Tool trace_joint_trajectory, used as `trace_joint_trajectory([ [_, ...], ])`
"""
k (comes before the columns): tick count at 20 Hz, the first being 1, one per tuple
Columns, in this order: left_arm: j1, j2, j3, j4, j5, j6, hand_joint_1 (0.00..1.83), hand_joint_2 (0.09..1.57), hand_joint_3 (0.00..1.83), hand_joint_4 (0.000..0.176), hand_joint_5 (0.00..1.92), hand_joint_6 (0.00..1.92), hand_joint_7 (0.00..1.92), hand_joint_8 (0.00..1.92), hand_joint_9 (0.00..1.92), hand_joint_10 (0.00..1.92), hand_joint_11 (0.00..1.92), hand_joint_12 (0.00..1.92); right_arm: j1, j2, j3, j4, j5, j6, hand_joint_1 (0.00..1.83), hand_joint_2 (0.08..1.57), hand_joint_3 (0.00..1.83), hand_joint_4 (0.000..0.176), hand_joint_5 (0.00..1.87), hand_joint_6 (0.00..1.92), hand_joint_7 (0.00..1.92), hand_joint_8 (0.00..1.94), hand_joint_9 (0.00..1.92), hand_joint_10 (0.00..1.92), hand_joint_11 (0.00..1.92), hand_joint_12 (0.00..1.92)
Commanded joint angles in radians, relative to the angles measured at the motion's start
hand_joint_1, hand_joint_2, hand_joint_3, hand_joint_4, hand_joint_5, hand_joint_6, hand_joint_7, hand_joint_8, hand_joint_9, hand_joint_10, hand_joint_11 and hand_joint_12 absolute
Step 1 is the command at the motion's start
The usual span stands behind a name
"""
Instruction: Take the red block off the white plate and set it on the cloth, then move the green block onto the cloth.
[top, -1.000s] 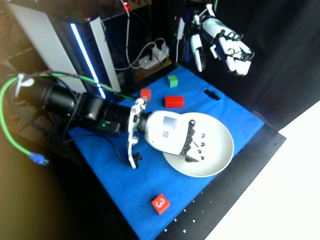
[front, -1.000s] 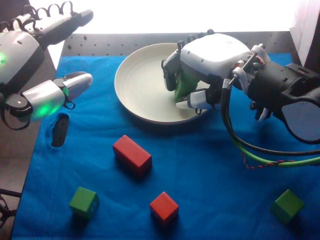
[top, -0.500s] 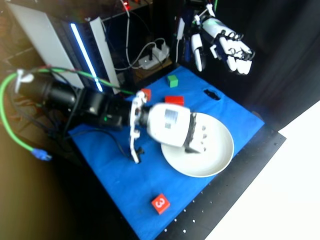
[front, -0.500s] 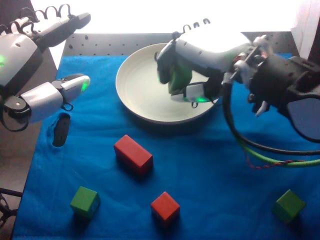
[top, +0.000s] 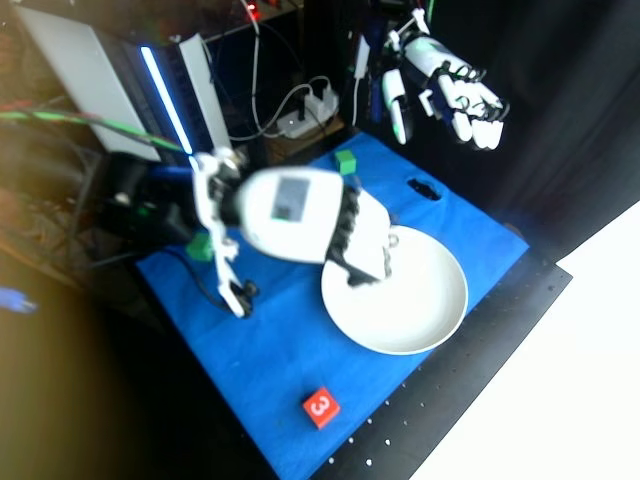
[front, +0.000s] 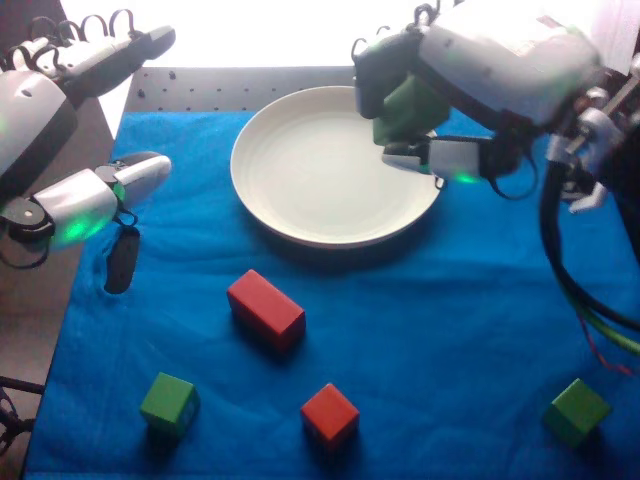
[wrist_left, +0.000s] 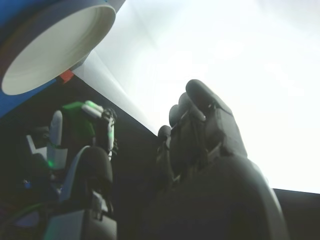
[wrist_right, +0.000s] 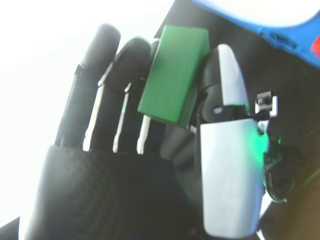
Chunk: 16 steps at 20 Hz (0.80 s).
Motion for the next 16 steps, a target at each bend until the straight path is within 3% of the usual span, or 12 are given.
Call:
trace_joint_trajectory([
  [1,-0.002,0.006,-0.002,0.016,-0.134,-0.001,0.71,1.27,0.0,0.062,0.23,0.01,0.22,0.0,0.21,0.0,0.0,0.72,-0.004,0.014,-0.016,-0.032,-0.152,0.002,1.37,1.17,0.0,0.0,0.77,1.08,0.96,1.12,0.81,1.45,0.72,1.68],
  [3,0.004,0.008,-0.006,0.013,-0.141,-0.001,0.74,1.27,0.0,0.047,0.26,0.01,0.24,0.0,0.22,0.01,0.0,0.74,-0.034,0.049,-0.055,-0.043,-0.195,0.002,1.26,1.15,0.0,0.0,0.86,0.98,0.98,1.26,0.91,1.47,0.74,1.86],
  [4,0.006,0.009,-0.007,0.013,-0.142,-0.001,0.75,1.27,0.0,0.043,0.26,0.01,0.24,0.0,0.23,0.01,0.0,0.76,-0.043,0.061,-0.07,-0.047,-0.214,0.002,1.26,1.14,0.0,0.0,0.88,0.98,1.02,1.19,0.91,1.42,0.72,1.85],
  [6,0.011,0.012,-0.01,0.011,-0.147,-0.001,0.76,1.27,0.0,0.024,0.28,0.01,0.24,0.0,0.23,0.01,0.0,0.76,-0.075,0.099,-0.115,-0.063,-0.26,0.002,1.26,1.15,0.0,0.0,0.86,0.99,0.99,1.25,0.92,1.44,0.73,1.87],
  [8,0.017,0.014,-0.013,0.008,-0.152,-0.001,0.73,1.28,0.0,0.04,0.28,0.01,0.25,0.0,0.23,0.01,0.0,0.78,-0.094,0.123,-0.141,-0.071,-0.291,0.002,1.27,1.13,0.0,0.0,0.92,0.87,1.0,1.25,0.99,1.46,0.79,1.87],
  [10,0.023,0.015,-0.016,0.005,-0.157,-0.001,0.75,1.27,0.0,0.049,0.28,0.0,0.25,0.0,0.24,0.01,0.0,0.79,-0.116,0.153,-0.172,-0.083,-0.321,0.002,1.26,1.14,0.0,0.0,0.96,0.79,0.95,1.37,1.04,1.64,0.92,1.92],
  [11,0.025,0.015,-0.016,0.004,-0.16,-0.001,0.75,1.27,0.0,0.052,0.27,0.0,0.25,0.0,0.23,0.0,0.0,0.79,-0.124,0.165,-0.185,-0.088,-0.332,0.002,1.26,1.15,0.0,0.0,0.97,0.75,0.9,1.46,1.16,1.77,1.13,1.92],
  [12,0.03,0.015,-0.017,0.001,-0.163,-0.001,0.7,1.27,0.0,0.076,0.25,0.0,0.24,0.0,0.24,0.0,0.0,0.79,-0.139,0.178,-0.199,-0.091,-0.345,0.002,1.21,1.09,0.0,0.0,1.08,0.8,1.18,1.6,1.26,1.82,1.26,1.92],
  [13,0.032,0.015,-0.018,-0.001,-0.165,-0.001,0.7,1.27,0.0,0.099,0.25,0.0,0.24,0.0,0.24,0.01,0.0,0.79,-0.152,0.184,-0.207,-0.091,-0.356,0.002,1.2,1.07,0.0,0.0,1.11,0.8,1.25,1.54,1.29,1.8,1.3,1.92],
  [14,0.034,0.015,-0.019,-0.002,-0.166,-0.001,0.68,1.28,0.0,0.097,0.24,0.0,0.23,0.0,0.25,0.01,0.0,0.8,-0.166,0.191,-0.216,-0.091,-0.365,0.002,1.26,1.11,0.0,0.0,1.06,0.68,1.04,1.36,1.22,1.72,1.19,1.92],
  [16,0.036,0.015,-0.02,-0.003,-0.169,-0.001,0.7,1.27,0.0,0.103,0.24,0.0,0.23,0.0,0.26,0.01,0.0,0.8,-0.185,0.2,-0.228,-0.091,-0.367,0.002,1.28,1.12,0.0,0.0,1.06,0.65,1.01,1.27,1.11,1.58,1.03,1.89],
])
